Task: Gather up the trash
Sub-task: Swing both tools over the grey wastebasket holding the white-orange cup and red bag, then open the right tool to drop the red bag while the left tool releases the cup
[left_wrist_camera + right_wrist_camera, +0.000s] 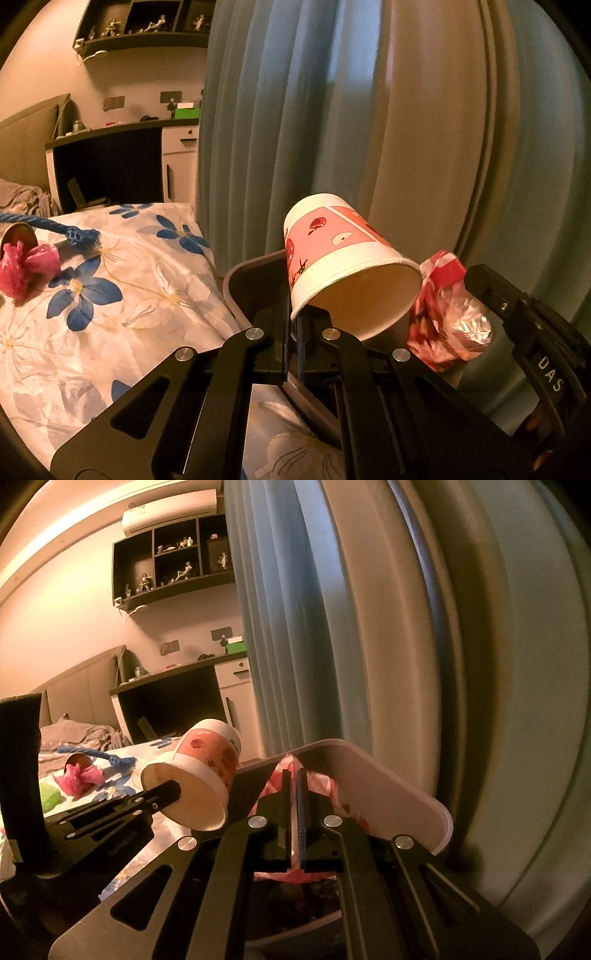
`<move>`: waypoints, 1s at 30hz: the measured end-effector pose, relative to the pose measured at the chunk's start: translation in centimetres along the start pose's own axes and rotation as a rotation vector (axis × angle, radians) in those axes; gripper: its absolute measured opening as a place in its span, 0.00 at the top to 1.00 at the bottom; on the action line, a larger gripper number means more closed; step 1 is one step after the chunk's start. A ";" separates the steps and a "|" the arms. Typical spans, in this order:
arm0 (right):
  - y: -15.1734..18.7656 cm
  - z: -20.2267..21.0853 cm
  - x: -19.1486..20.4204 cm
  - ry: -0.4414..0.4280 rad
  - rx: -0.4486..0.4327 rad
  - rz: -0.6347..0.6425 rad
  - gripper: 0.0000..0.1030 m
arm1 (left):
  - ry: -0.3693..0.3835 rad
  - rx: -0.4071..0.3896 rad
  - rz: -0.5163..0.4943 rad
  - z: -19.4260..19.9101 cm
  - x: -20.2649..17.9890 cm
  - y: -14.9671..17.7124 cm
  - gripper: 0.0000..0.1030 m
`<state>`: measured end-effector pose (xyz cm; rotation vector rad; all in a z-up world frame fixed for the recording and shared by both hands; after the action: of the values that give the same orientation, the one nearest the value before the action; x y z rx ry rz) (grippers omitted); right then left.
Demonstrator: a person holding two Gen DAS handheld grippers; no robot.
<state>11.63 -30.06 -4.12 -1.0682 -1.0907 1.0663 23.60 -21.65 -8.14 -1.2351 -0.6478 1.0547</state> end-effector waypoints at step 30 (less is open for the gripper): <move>-1.8 6.2 1.6 0.019 -0.104 -0.058 0.44 | -0.138 -0.045 0.064 6.1 4.7 0.6 0.07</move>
<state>5.97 -28.05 -1.27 -1.1200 -1.1655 0.9601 20.07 -14.76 -7.82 -1.2361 -0.7447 1.1919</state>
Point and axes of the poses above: each gripper's, at about its wrist camera, not at the fingertips, and z roughly against the way its jaws point, x to its left, y to its underside, the point moved 3 cm from there along -z, roughly the way its jaws point, and after that the axes turned 14 degrees about -x, right-handed, at the moved point
